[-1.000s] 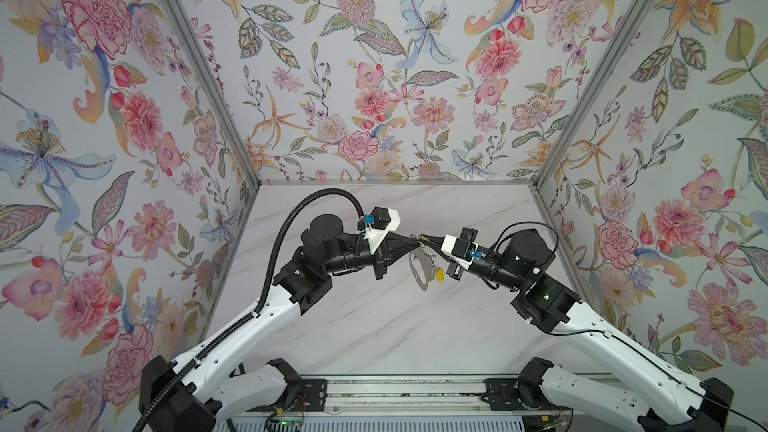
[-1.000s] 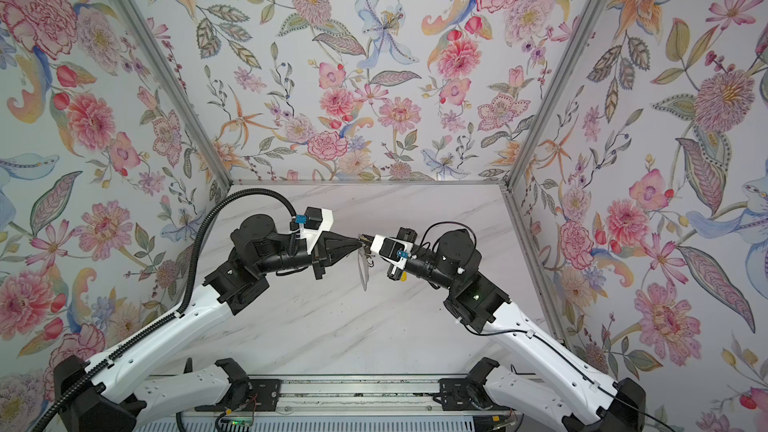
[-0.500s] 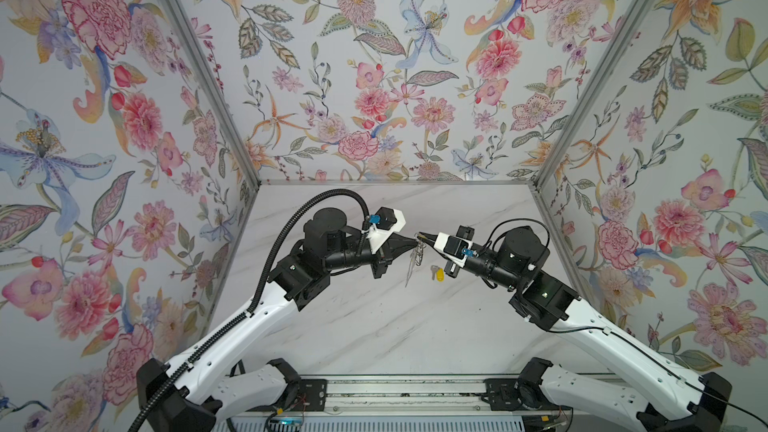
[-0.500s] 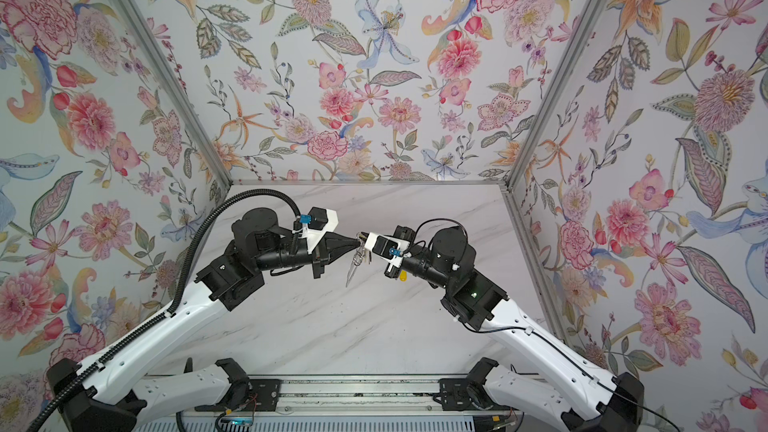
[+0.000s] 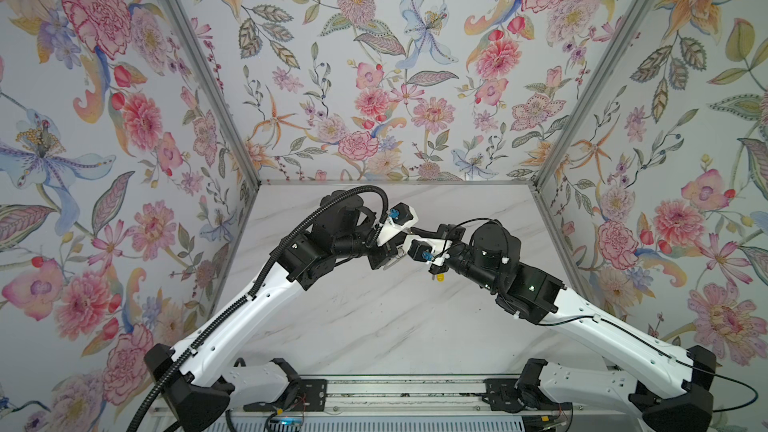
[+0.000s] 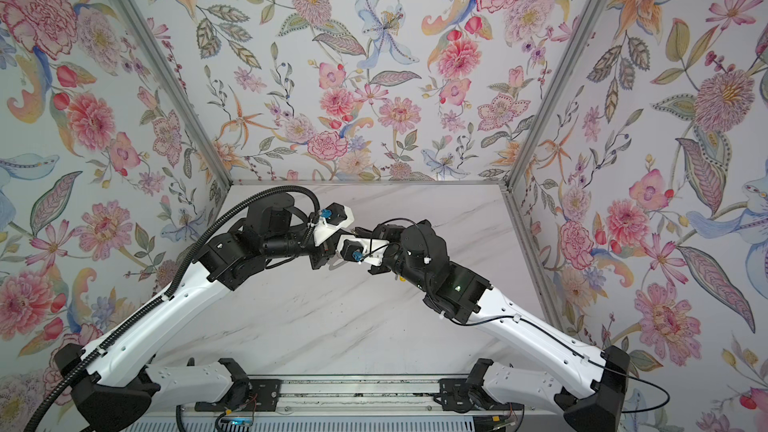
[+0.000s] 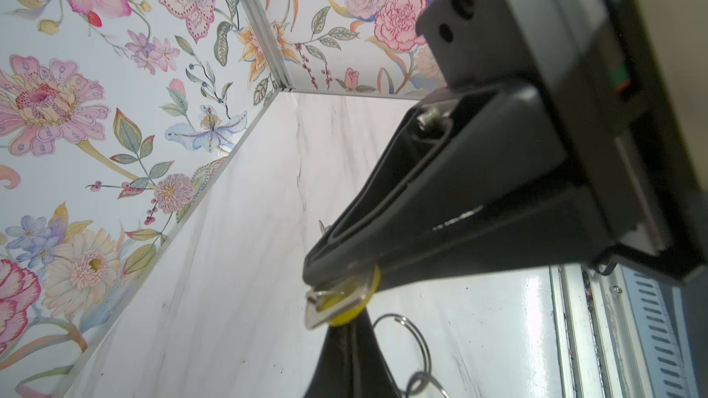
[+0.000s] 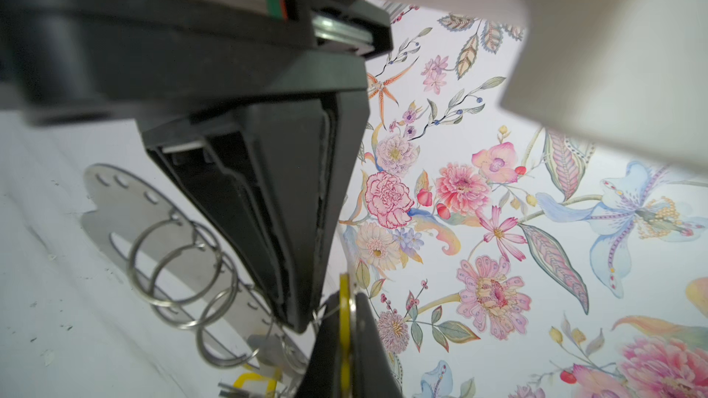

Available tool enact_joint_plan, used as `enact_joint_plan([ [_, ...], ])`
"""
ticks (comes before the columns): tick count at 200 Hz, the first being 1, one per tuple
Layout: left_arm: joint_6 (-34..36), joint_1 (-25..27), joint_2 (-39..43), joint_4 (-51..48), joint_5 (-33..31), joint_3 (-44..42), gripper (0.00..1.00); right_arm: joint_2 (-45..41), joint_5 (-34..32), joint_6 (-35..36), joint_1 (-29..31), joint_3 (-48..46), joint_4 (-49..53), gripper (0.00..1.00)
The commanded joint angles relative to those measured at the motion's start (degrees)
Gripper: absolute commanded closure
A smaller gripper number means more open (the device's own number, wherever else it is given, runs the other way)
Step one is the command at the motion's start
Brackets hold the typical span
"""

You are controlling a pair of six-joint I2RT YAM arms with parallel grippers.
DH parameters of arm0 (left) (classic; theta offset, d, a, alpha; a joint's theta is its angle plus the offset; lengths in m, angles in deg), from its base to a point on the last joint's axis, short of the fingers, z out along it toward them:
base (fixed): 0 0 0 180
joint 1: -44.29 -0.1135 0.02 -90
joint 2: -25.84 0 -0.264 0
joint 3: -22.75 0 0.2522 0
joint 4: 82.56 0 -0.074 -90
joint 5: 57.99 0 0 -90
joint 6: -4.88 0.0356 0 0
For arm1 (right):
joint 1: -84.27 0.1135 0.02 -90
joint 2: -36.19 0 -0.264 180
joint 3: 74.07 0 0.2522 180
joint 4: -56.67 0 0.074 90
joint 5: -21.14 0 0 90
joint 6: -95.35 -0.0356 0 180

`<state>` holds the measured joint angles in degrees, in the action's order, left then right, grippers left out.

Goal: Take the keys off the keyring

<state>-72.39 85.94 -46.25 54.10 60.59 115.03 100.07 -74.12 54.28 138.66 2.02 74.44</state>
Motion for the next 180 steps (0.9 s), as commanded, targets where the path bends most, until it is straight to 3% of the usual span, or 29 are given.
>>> enact_joint_plan([
  [1,5.11,3.19,1.58,8.41,6.05,-0.52,0.92,2.64,3.13,-0.41,1.63,0.22,-0.1,1.0],
  [26,5.1,-0.12,2.21,9.76,4.69,-3.34,0.86,2.79,3.7,-3.55,0.95,-0.94,-2.55,1.0],
  [43,2.38,-2.87,2.08,11.46,6.41,-4.51,0.76,2.4,5.63,-7.56,-0.3,-2.25,-5.11,1.0],
  [74,0.3,-3.89,3.55,11.28,-0.78,-5.3,0.48,2.24,6.19,-13.26,-2.01,-3.95,-7.35,1.0],
  [103,-2.08,-4.19,5.99,8.33,-9.72,-4.56,0.33,3.04,2.31,-18.54,-3.27,-3.88,-6.8,1.0],
  [130,-8.33,-4.18,10.46,8.15,-14.56,-7.44,0.28,4.52,-2.83,-23.25,-3.65,-2.68,-5.25,1.0],
  [156,-16.32,-2.51,17.21,12.1,-11.7,-14.02,0.25,7.39,-8.48,-28.72,-3.75,-0.04,-2.32,1.0],
  [180,-22.68,3.45,22.67,21.11,-10.16,-23.29,0.25,9.96,-11.5,-32.63,-3.67,1.78,-0.47,1.0],
])
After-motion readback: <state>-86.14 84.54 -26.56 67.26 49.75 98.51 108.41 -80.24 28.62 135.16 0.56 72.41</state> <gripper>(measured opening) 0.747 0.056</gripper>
